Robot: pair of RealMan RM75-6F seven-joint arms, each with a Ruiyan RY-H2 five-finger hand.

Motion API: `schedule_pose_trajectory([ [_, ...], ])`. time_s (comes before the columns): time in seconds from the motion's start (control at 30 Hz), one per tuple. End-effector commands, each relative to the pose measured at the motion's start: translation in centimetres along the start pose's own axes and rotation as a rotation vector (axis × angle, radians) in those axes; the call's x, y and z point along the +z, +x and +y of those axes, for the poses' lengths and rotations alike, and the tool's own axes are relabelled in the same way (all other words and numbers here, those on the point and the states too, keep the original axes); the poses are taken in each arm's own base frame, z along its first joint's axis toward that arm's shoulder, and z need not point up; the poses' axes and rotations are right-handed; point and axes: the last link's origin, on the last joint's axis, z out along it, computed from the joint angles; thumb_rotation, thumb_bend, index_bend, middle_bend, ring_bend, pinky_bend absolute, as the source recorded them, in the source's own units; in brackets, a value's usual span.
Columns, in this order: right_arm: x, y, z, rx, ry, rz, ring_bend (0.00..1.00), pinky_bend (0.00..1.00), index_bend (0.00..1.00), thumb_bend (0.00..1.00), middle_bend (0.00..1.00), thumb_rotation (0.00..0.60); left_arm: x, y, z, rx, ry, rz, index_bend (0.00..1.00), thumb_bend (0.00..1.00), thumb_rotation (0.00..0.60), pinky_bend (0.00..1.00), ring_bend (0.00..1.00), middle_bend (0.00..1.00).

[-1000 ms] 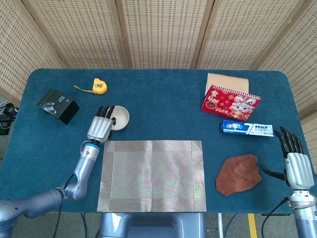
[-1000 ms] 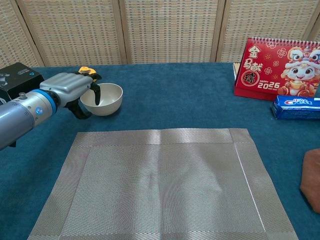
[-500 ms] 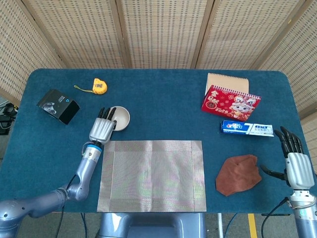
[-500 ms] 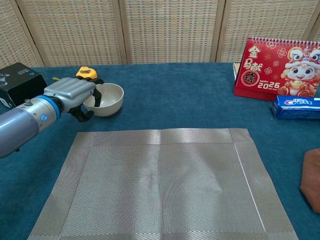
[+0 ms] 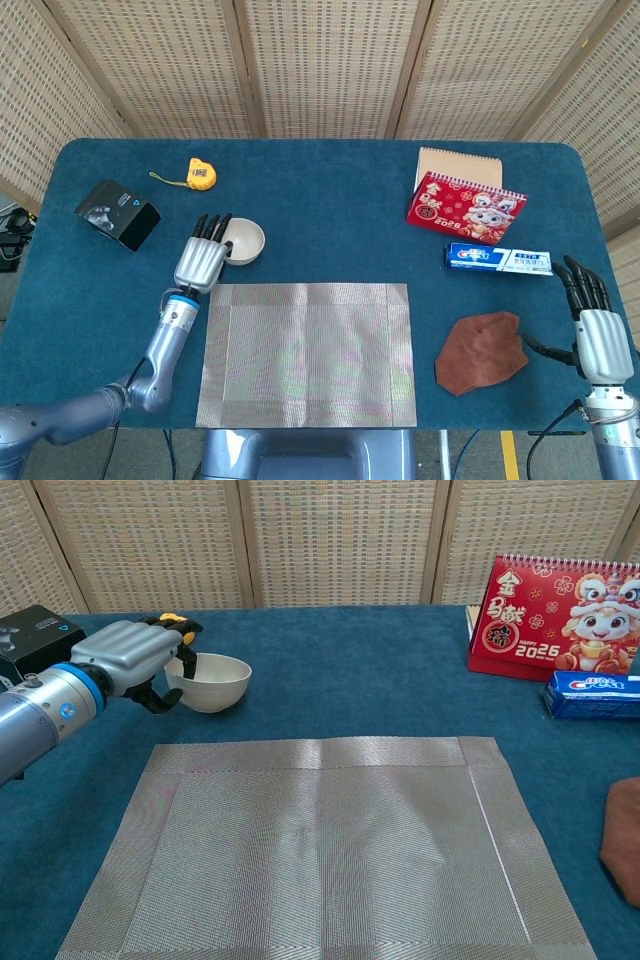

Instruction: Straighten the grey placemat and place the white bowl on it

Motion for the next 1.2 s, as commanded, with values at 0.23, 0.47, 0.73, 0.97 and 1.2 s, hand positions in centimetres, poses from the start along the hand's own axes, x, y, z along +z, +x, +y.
schedule_pose_trajectory([
  [0.23, -0.2, 0.0, -0.3, 0.005, 0.012, 0.002, 0.00, 0.00, 0.11, 0.11, 0.00, 0.600, -2.5, 2.4, 0.9, -0.034, -0.086, 0.100, 0.83, 0.63, 0.600, 0.00, 0.00, 0.00],
  [0.47, -0.3, 0.0, -0.4, 0.006, 0.015, 0.004, 0.00, 0.00, 0.11, 0.11, 0.00, 0.600, -3.7, 3.6, 2.9, -0.075, -0.159, 0.139, 0.83, 0.63, 0.600, 0.00, 0.00, 0.00],
  [0.73, -0.3, 0.3, -0.4, 0.009, 0.015, 0.010, 0.00, 0.00, 0.11, 0.11, 0.00, 0.600, -5.1, 4.1, 6.2, -0.098, -0.258, 0.158, 0.83, 0.63, 0.600, 0.00, 0.00, 0.00],
  [0.97, -0.2, 0.3, -0.4, 0.012, 0.015, 0.010, 0.00, 0.00, 0.11, 0.11, 0.00, 0.600, -5.6, 4.1, 8.6, -0.128, -0.322, 0.176, 0.83, 0.63, 0.600, 0.00, 0.00, 0.00],
  [1.2, -0.3, 0.3, -0.4, 0.014, 0.017, 0.012, 0.00, 0.00, 0.11, 0.11, 0.00, 0.600, -6.8, 2.4, 12.4, -0.138, -0.421, 0.168, 0.83, 0.62, 0.600, 0.00, 0.00, 0.00],
])
